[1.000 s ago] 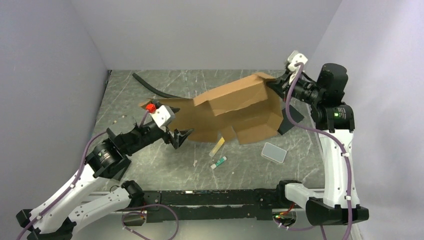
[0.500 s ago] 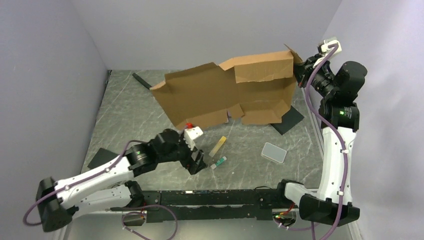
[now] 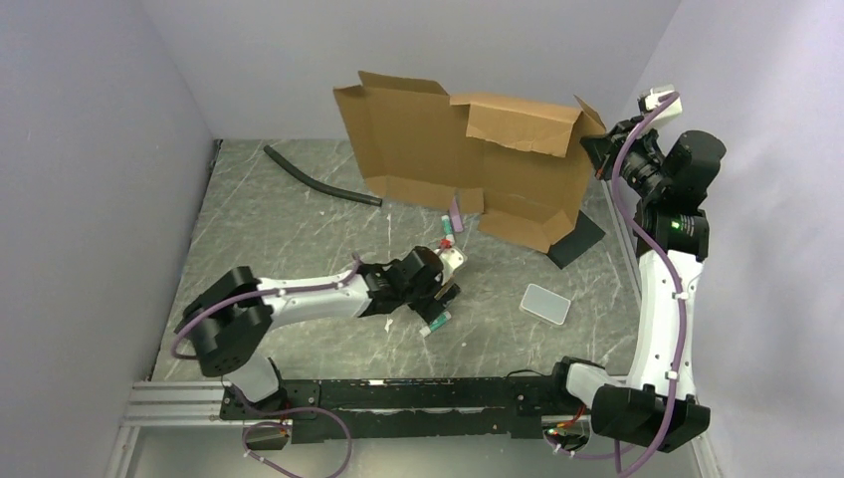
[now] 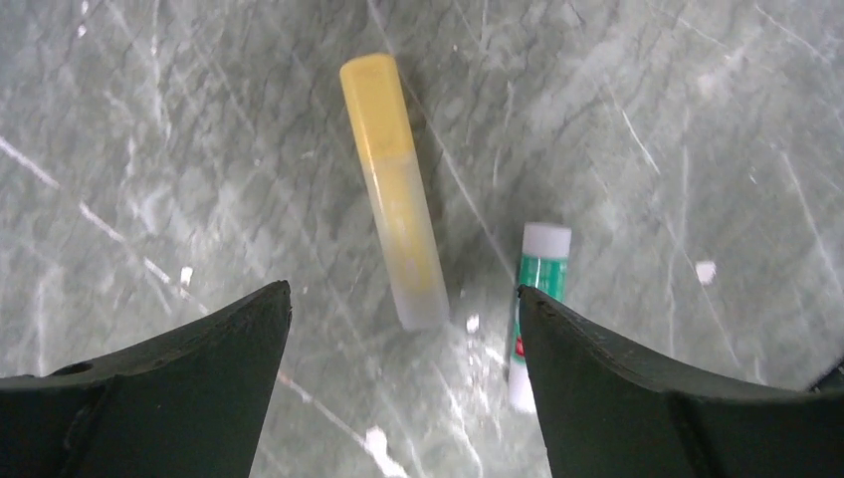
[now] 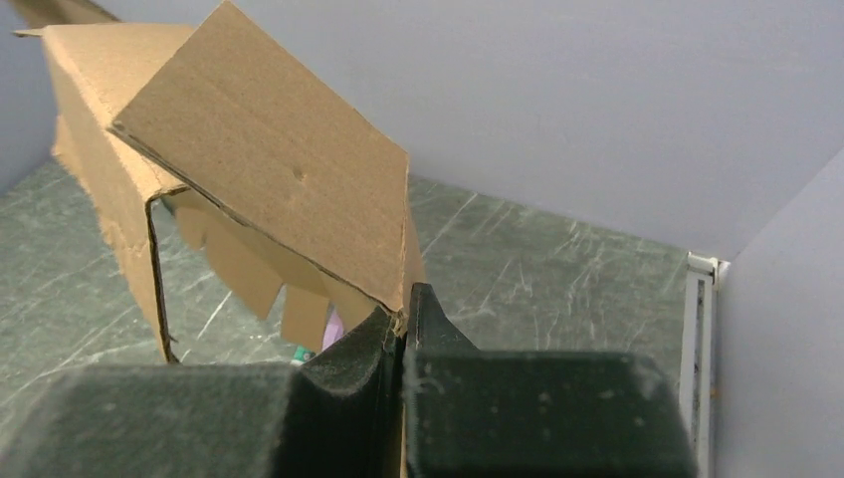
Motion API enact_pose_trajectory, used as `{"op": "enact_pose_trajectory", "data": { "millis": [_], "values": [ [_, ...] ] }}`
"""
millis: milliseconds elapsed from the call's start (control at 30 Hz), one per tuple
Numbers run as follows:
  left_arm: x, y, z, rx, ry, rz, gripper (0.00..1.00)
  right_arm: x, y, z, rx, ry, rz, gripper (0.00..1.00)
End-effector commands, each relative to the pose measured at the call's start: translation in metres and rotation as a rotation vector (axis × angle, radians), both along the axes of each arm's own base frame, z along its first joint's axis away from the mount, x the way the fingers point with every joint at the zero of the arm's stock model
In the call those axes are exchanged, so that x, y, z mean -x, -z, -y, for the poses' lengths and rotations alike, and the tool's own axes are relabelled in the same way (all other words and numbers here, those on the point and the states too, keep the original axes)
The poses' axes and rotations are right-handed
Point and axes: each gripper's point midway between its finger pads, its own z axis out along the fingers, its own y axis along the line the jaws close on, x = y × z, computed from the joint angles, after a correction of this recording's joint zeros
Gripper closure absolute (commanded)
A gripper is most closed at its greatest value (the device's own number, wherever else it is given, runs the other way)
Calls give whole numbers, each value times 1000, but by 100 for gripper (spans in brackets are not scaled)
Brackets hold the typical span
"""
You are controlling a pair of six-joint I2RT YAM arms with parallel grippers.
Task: Fold the paper box
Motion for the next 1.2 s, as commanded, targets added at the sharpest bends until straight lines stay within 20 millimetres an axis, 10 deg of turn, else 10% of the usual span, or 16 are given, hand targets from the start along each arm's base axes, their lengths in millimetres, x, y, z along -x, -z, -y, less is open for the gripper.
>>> {"op": "enact_pose_trajectory", "data": {
  "millis": [0, 233, 400, 533, 633, 900, 1067, 1167],
  "values": [
    [-30, -3, 31, 65, -3, 47, 13, 8, -26, -4, -11, -22, 97, 100],
    [-48, 40, 34, 41, -47, -94, 35, 10, -25, -5, -11, -34, 99, 100],
    [-48, 59, 21, 5, -92, -153, 75, 10, -22, -4, -12, -34, 97, 100],
    [-70, 59, -30, -7, -305, -183, 91, 9, -19, -3, -16, -36, 90, 100],
    [-98, 59, -108, -38, -617, -202, 100, 8, -16, -3, -17, -36, 87, 100],
    [-155, 31, -286, -116, -1328, -25, 92, 10, -13, -3, -26, -44, 88, 100],
    [-181, 42, -323, -46, -1427, -106, 85, 13, -11, -5, -28, -52, 89, 100],
    [-189, 36, -323, -43, -1405, -121, 57, 16, -10, -6, -27, -58, 90, 100]
  ]
}}
